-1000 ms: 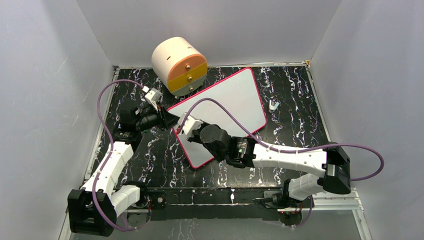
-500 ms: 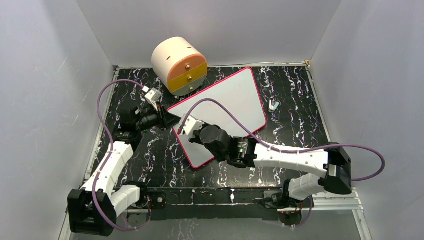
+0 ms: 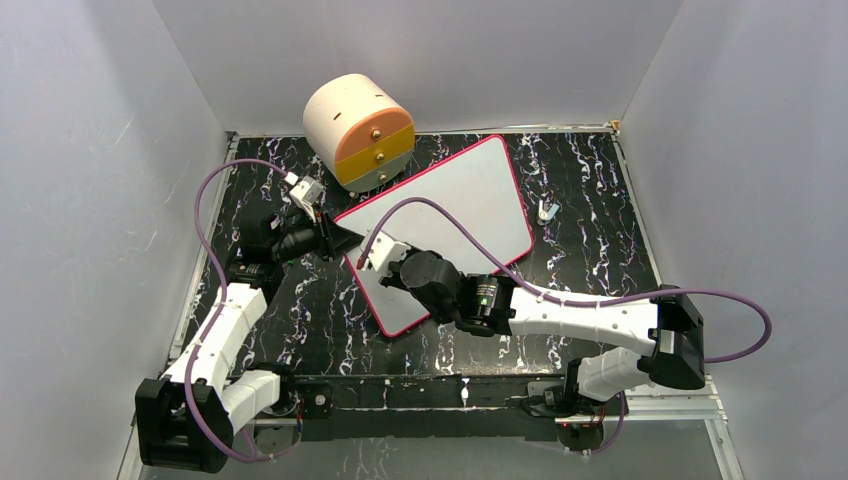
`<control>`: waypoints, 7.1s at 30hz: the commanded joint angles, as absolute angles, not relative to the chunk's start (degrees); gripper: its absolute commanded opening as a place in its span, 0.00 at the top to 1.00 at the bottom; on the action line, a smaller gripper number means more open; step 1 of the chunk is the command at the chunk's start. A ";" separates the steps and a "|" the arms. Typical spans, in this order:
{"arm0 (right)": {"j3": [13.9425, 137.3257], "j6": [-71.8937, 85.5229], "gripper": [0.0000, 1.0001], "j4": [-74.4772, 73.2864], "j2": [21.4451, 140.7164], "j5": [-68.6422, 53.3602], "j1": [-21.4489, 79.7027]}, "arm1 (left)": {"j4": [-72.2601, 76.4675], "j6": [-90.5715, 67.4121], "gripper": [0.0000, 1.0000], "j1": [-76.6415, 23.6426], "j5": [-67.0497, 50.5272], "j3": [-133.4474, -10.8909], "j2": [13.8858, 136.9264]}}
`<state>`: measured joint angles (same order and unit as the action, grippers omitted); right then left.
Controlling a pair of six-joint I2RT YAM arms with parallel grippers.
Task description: Write a sentence on the whiteboard
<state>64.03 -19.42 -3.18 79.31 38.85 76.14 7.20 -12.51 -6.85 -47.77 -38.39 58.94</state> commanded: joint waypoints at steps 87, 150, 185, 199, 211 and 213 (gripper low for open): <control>57.99 -17.13 1.00 6.73 72.43 35.54 71.37 | -2.00 -0.22 1.00 -7.65 -39.80 -36.03 61.61; 58.75 -17.20 1.00 -1.55 73.21 31.97 71.02 | -1.93 -0.22 1.00 -7.82 -40.16 -35.88 61.74; 58.45 -17.99 1.00 5.26 72.77 31.51 69.26 | -1.93 -0.22 1.00 -7.82 -40.23 -35.83 61.61; 57.90 -15.69 1.00 0.17 71.89 30.38 69.26 | -1.86 -0.26 1.00 -7.82 -40.10 -35.81 61.70; 56.83 -15.97 1.00 0.09 71.13 33.16 69.26 | -2.01 -0.26 1.00 -7.82 -40.15 -35.85 61.79; 56.72 -16.08 1.00 0.37 71.11 33.44 69.26 | -2.03 -0.26 1.00 -7.82 -40.10 -35.94 61.79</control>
<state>57.36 -16.45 -0.27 72.66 31.51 69.71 7.01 -11.75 -6.90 -48.25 -38.54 59.27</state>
